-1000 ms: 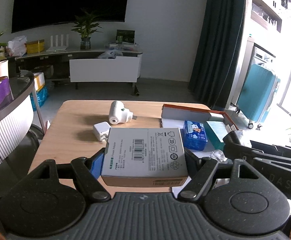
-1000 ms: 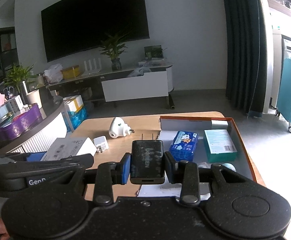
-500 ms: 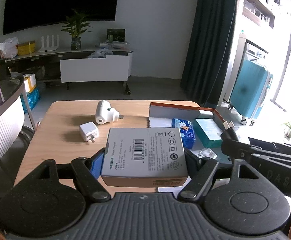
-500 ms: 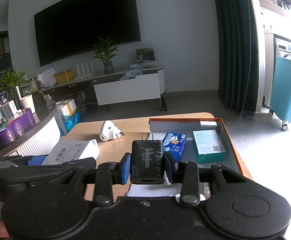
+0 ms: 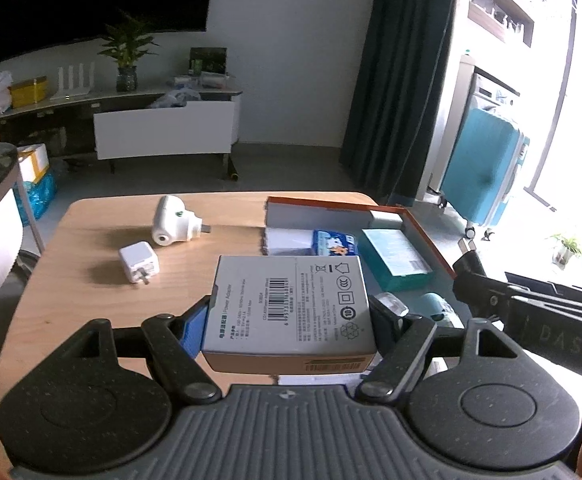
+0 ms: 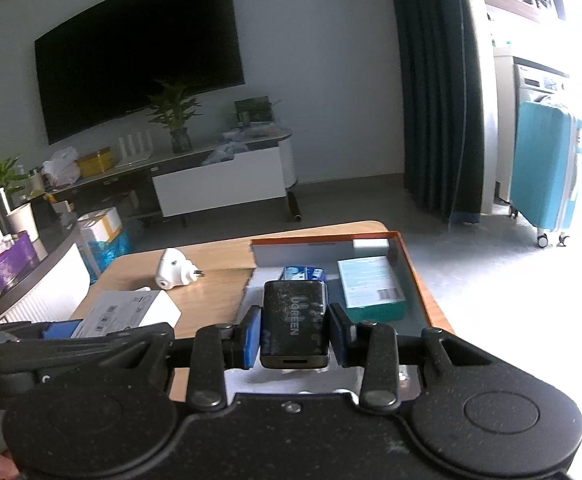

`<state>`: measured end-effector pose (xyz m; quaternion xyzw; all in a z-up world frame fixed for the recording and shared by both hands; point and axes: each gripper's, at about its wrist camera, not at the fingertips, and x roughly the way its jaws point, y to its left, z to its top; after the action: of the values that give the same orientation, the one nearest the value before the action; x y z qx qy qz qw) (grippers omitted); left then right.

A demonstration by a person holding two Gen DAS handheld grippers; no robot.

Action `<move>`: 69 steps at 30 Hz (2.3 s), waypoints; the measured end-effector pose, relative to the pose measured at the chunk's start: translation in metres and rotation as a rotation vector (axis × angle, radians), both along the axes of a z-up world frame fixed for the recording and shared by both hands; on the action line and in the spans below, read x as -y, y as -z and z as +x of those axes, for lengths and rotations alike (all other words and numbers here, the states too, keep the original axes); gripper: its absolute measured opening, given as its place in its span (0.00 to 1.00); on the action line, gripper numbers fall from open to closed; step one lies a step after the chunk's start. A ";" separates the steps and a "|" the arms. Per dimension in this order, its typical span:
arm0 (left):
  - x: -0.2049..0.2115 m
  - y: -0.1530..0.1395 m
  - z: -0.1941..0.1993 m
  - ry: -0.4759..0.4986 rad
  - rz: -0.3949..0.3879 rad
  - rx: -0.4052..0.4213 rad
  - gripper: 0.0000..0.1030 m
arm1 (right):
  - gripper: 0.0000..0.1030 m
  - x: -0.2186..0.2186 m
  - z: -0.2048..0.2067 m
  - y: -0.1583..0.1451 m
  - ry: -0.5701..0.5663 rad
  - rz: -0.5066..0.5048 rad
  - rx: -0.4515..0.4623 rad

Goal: Organize rigid objects
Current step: 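Carry the white box and black charger over the tray, then lower the white box and black charger into the tray and open both tools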

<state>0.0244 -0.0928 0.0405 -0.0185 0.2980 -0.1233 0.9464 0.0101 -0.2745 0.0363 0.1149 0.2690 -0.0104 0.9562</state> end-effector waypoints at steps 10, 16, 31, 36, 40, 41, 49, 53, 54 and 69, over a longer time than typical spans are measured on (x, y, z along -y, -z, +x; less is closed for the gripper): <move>0.020 0.005 0.014 0.041 -0.001 -0.030 0.76 | 0.42 0.019 0.010 0.005 0.045 -0.001 -0.025; 0.029 0.006 0.023 0.058 -0.001 -0.046 0.76 | 0.42 0.026 0.017 0.007 0.058 -0.003 -0.036; 0.048 0.010 0.039 0.086 0.007 -0.075 0.76 | 0.42 0.031 0.035 0.011 0.071 -0.007 -0.055; 0.053 0.013 0.044 0.091 0.014 -0.083 0.76 | 0.42 0.035 0.038 0.013 0.077 -0.002 -0.060; 0.057 0.014 0.048 0.097 0.019 -0.090 0.76 | 0.42 0.038 0.044 0.014 0.077 -0.002 -0.065; 0.057 0.015 0.049 0.099 0.020 -0.091 0.76 | 0.42 0.040 0.045 0.014 0.079 -0.001 -0.066; 0.065 0.019 0.056 0.114 0.030 -0.103 0.76 | 0.42 0.045 0.054 0.019 0.076 0.007 -0.076; 0.070 0.021 0.061 0.120 0.035 -0.109 0.76 | 0.42 0.050 0.059 0.021 0.077 0.015 -0.082; 0.071 0.021 0.063 0.122 0.036 -0.110 0.76 | 0.42 0.051 0.059 0.021 0.077 0.014 -0.083; 0.080 0.020 0.085 0.120 0.043 -0.107 0.76 | 0.42 0.058 0.081 0.020 0.070 0.018 -0.090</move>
<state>0.1089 -0.1728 0.0203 0.0133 0.3514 -0.1723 0.9201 0.0913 -0.3327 0.0164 0.1322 0.3076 -0.0467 0.9411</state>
